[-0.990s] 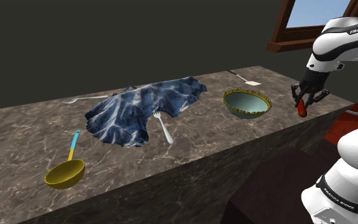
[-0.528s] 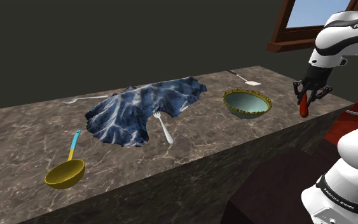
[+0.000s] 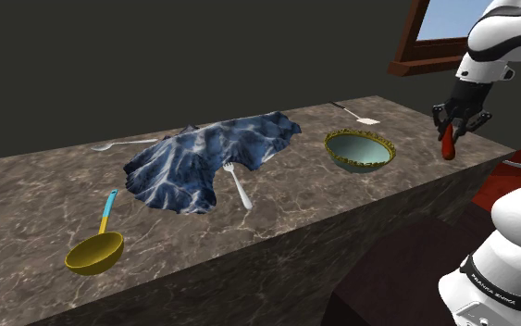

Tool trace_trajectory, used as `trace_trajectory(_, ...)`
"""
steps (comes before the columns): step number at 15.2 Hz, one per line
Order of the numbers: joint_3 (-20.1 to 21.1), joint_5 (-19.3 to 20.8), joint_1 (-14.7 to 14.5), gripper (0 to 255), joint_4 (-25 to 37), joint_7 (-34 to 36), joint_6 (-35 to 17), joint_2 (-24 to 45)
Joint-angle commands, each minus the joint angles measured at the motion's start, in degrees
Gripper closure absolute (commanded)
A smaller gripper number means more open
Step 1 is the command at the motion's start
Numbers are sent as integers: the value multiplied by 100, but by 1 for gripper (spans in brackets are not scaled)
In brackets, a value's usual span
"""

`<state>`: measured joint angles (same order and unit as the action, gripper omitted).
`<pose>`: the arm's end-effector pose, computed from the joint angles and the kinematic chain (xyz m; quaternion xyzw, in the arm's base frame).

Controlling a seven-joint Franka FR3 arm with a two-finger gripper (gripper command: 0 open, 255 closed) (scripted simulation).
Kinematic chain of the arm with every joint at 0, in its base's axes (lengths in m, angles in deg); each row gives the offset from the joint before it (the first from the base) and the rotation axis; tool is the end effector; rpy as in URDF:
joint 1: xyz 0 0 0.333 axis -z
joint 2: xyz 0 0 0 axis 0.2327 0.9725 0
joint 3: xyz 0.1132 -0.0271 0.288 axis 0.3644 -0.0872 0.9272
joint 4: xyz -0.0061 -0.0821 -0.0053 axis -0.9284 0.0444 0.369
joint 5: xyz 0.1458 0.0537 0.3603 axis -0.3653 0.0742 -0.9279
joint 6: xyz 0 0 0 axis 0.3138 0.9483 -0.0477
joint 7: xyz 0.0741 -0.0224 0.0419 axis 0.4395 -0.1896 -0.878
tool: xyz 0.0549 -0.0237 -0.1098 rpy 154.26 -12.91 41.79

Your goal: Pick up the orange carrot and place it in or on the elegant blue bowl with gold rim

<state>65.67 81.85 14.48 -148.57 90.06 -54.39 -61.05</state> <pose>0.2437 -0.2373 0.4419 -0.8170 0.5748 0.0417 0.0194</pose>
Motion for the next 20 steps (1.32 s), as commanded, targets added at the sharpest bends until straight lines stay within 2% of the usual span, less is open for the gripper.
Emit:
trace_trajectory(1,22,-12,0,255,136,-2,192,-54)
trace_trajectory(20,181,-151,-68,255,1557,4,1579,-19)
